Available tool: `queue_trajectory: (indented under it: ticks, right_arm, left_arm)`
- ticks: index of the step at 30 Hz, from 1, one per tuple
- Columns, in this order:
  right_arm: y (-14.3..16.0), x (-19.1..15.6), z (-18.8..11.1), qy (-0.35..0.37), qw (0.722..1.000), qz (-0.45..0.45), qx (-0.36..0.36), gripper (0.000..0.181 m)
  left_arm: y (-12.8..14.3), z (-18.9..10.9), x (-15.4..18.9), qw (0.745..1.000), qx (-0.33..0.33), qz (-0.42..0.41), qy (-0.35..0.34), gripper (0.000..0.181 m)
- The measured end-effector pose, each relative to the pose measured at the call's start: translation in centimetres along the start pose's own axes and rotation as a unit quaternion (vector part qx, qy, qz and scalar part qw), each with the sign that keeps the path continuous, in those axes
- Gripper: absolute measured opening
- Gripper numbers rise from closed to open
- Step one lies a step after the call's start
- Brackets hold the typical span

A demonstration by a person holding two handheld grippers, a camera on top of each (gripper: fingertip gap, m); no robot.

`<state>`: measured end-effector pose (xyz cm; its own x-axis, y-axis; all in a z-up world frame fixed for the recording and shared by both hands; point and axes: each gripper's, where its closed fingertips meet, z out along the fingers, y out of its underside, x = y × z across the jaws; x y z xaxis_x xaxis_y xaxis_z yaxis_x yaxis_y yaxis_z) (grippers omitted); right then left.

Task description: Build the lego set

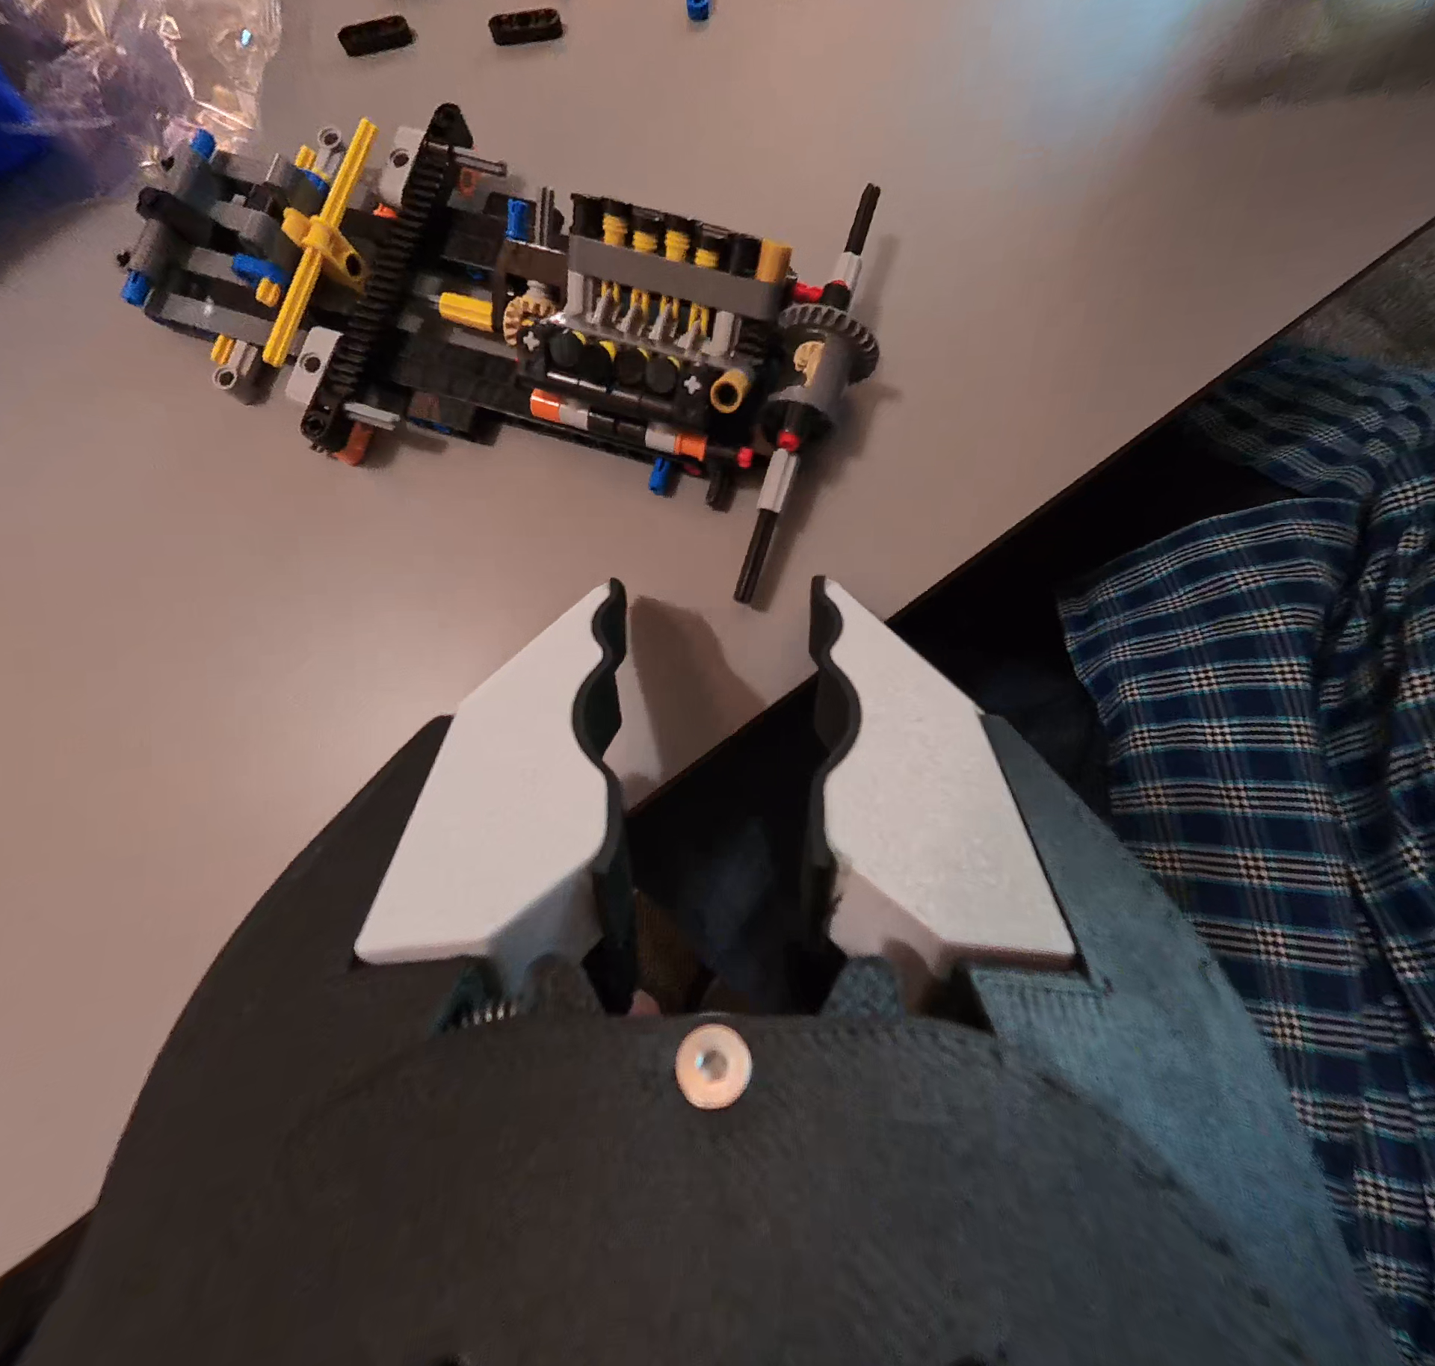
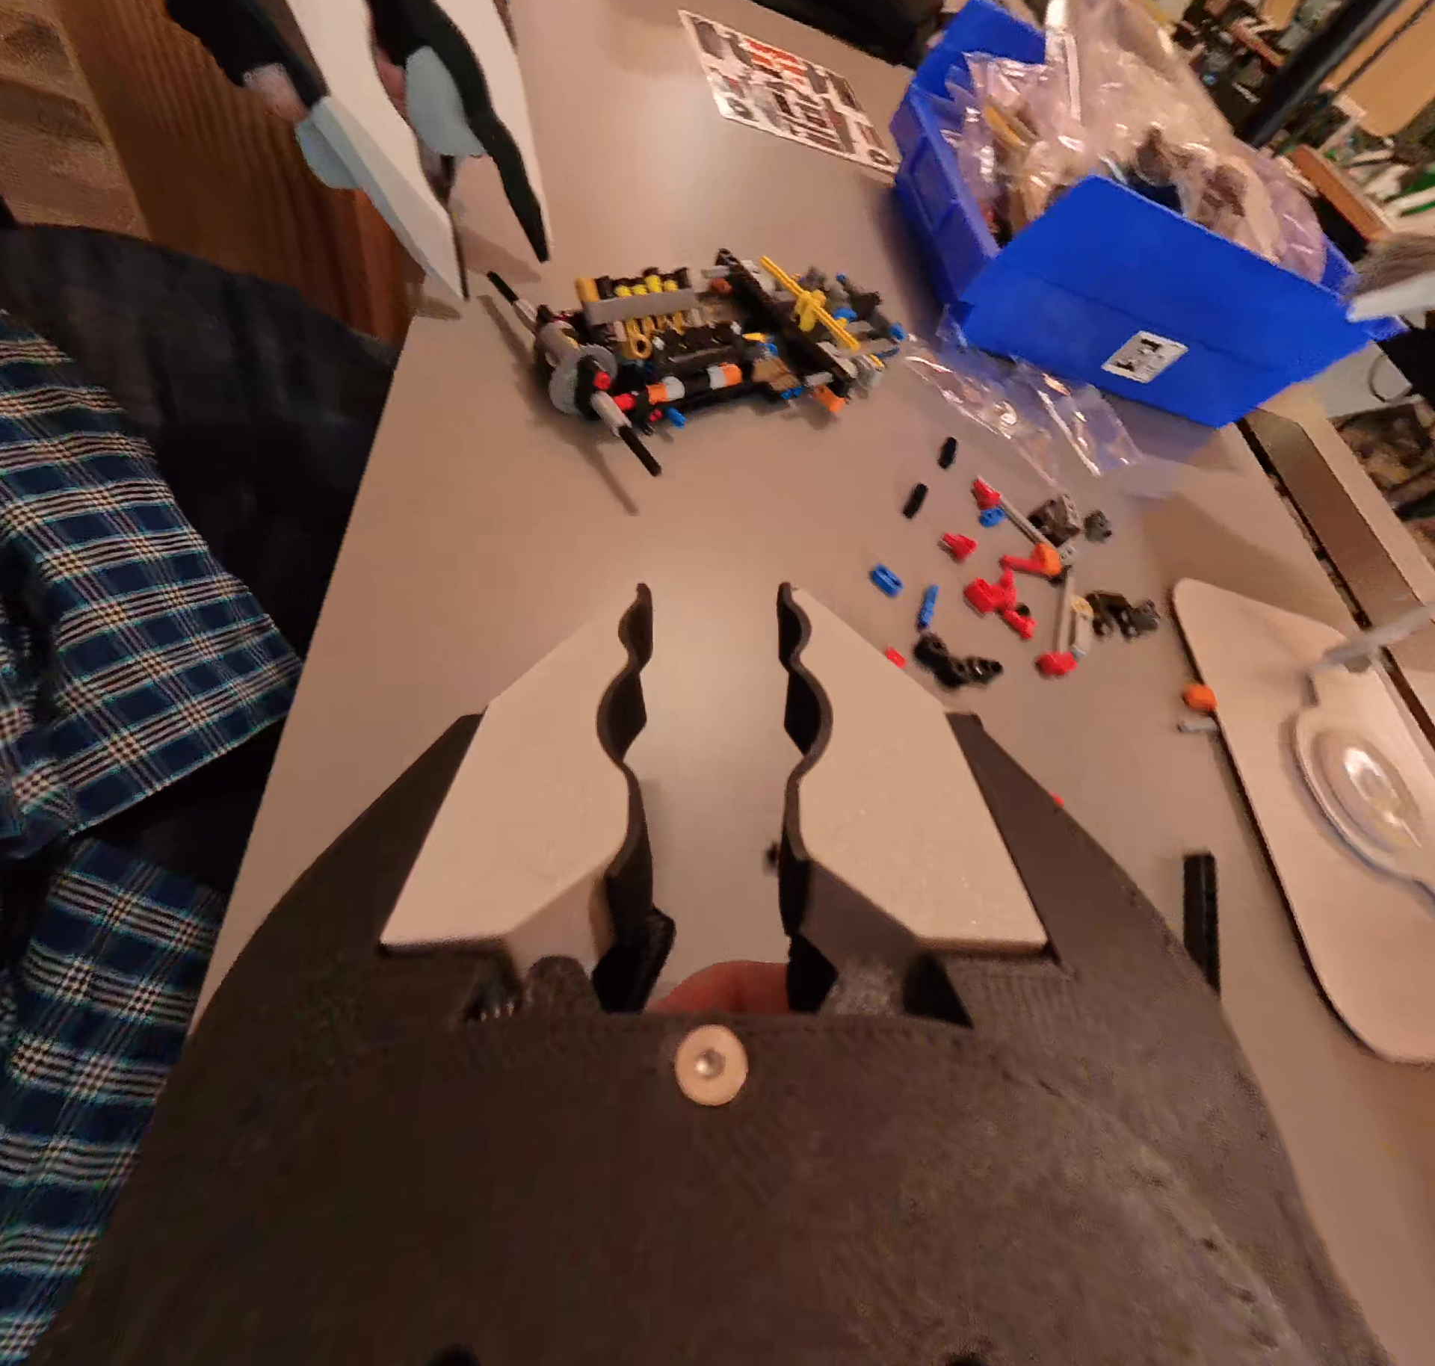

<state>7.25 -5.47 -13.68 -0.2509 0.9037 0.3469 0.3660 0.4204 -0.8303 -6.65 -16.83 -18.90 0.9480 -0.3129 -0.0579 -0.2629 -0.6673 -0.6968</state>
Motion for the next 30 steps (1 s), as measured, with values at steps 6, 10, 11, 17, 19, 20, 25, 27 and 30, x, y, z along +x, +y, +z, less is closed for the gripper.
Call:
queue_trajectory:
  ticks: [6,10,11,17,19,20,25,27,30]
  right_arm:
    - [-2.2,-1.3,3.7,-0.042,0.998,-0.051,-0.005,0.033]
    - [-3.8,-1.3,4.5,-0.054,0.997,-0.046,0.026,0.034]
    - [-4.0,-1.3,4.5,-0.052,0.997,-0.046,0.034,0.034]
    - [-3.5,-0.9,2.8,-0.004,0.995,-0.056,0.078,0.033]
    - [-3.9,-0.3,2.1,0.008,0.994,-0.052,0.095,0.033]
    - [-4.3,0.0,1.8,0.013,0.993,-0.045,0.106,0.033]
    - [-4.4,1.7,0.9,0.037,0.992,-0.028,0.12,0.032]
    - [-4.3,1.9,0.9,0.041,0.992,-0.026,0.12,0.032]
    - [-4.3,2.1,1.0,0.043,0.991,-0.021,0.122,0.032]
  left_arm:
    - [0.1,0.6,0.3,1.0,-0.001,-0.002,0.003,0.039]
    - [0.4,0.3,-0.1,1.0,0.006,-0.01,-0.003,0.044]
    - [0.5,0.2,-0.4,1.0,0.008,-0.018,-0.004,0.047]
    - [0.8,-0.1,-0.7,0.998,0.039,-0.048,0.007,0.061]
    - [0.7,-0.1,-0.6,0.997,0.055,-0.058,0.007,0.062]
    - [0.7,-0.1,-0.5,0.996,0.063,-0.062,0.009,0.064]
    - [1.0,-0.4,-0.3,0.995,0.077,-0.063,-0.005,0.069]
    - [1.0,-0.4,-0.4,0.995,0.082,-0.064,-0.007,0.069]
    - [0.9,-0.3,-0.6,0.994,0.085,-0.068,-0.008,0.068]
